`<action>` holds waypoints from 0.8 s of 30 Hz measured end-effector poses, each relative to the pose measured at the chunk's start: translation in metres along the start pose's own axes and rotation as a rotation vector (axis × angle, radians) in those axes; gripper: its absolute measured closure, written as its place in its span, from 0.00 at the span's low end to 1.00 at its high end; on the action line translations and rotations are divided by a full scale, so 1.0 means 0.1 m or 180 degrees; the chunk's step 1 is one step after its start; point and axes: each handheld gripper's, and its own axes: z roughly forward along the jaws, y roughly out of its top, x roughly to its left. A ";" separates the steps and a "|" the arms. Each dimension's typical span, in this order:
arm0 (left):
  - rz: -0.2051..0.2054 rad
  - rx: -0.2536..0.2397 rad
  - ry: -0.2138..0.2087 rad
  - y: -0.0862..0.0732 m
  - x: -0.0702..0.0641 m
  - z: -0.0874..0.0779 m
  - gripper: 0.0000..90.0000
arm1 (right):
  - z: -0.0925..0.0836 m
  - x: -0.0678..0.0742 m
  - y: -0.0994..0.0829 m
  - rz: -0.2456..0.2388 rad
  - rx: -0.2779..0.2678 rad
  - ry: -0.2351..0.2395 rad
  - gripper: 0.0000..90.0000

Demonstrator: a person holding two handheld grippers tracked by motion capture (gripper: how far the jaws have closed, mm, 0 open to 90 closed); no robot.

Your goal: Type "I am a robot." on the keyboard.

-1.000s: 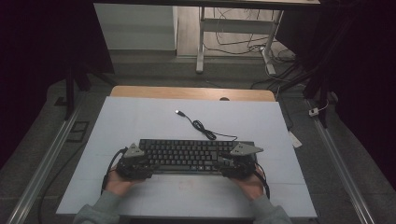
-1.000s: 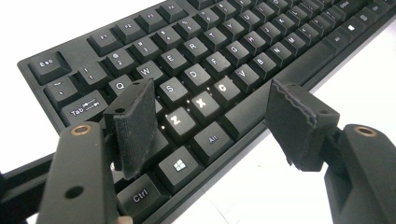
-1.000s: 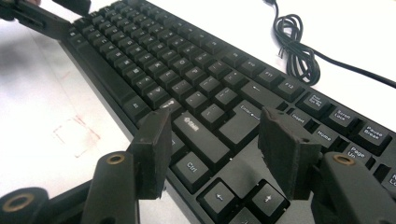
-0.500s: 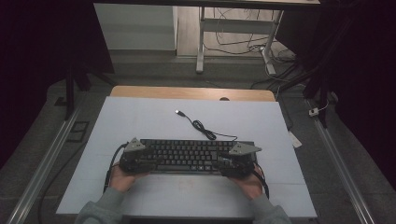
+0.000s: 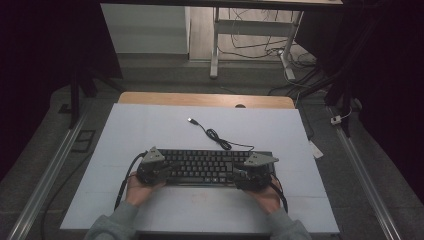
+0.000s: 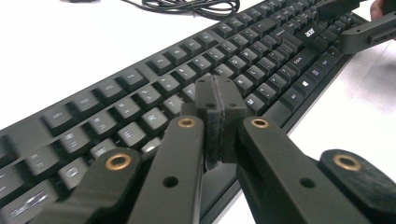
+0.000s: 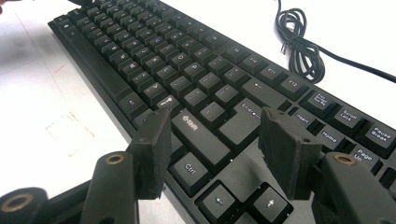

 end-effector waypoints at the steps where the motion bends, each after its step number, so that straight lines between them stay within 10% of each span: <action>1: 0.0017 0.0026 0.0000 0.01 -0.01 0.04 0.99 | 0.00 0.00 0.00 -0.0005 0.0004 -0.0008 0.49; 24: 0.0200 0.0399 0.0082 -0.01 -0.14 0.32 0.99 | 0.01 -0.01 0.00 -0.0001 0.0008 -0.0014 0.49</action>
